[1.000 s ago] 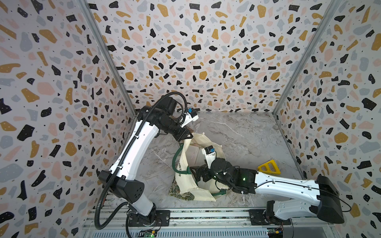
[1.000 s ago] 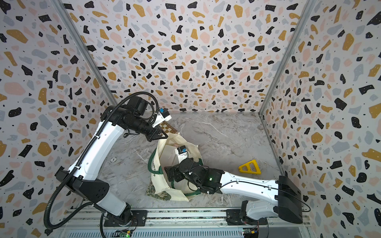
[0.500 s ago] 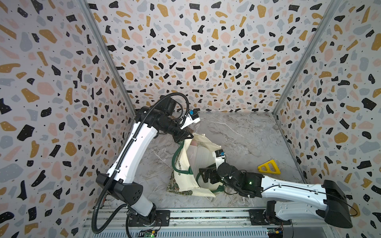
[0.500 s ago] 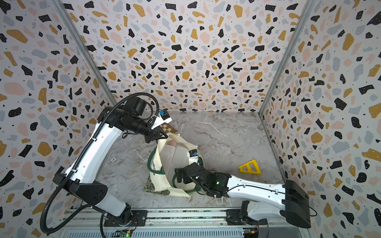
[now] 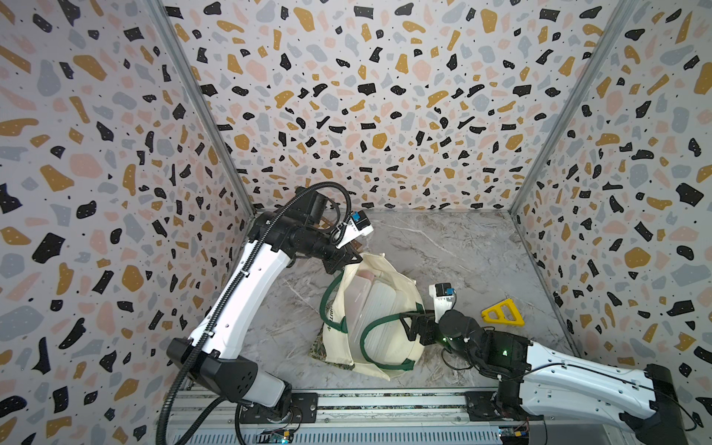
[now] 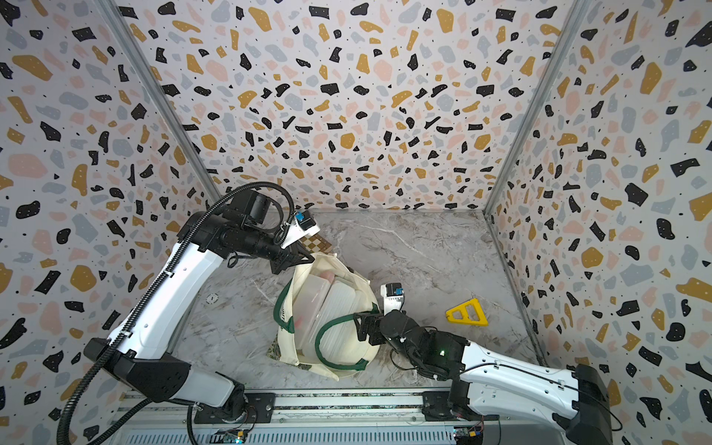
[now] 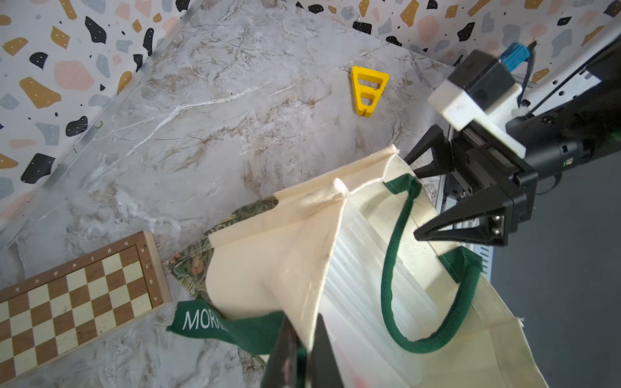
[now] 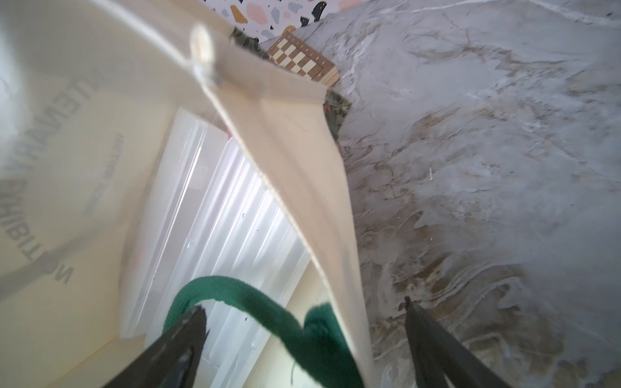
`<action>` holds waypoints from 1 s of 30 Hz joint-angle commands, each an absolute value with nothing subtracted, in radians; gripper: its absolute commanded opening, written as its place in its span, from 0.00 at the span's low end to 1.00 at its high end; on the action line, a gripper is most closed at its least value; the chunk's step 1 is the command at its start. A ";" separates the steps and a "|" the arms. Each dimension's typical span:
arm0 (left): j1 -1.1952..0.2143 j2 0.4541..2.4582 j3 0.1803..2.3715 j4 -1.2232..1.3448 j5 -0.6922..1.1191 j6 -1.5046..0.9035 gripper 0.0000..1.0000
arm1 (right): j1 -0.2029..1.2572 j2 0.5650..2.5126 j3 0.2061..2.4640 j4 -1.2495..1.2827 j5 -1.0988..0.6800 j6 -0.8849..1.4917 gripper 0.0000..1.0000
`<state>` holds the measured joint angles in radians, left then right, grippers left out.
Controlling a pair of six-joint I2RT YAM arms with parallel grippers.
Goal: Take out the pencil case from the canvas bag
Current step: Adjust the canvas bag at the center of the board.
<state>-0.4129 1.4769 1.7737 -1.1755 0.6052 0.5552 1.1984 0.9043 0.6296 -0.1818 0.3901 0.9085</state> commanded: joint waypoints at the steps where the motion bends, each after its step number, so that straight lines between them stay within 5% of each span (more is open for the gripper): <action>1: -0.422 1.419 1.782 -1.062 0.668 0.541 0.00 | 1.246 0.958 0.675 -0.149 0.413 0.945 0.93; 10: -0.425 1.400 1.751 -1.046 0.624 0.543 0.00 | 1.319 0.987 0.827 -0.348 0.649 0.954 0.94; 19: -0.372 1.615 2.056 -1.324 0.735 0.579 0.00 | 1.141 0.985 0.829 -0.291 0.465 0.843 0.95; 30: -0.359 1.658 2.061 -1.266 0.610 0.611 0.00 | 1.319 1.004 0.839 -0.206 0.484 0.928 0.93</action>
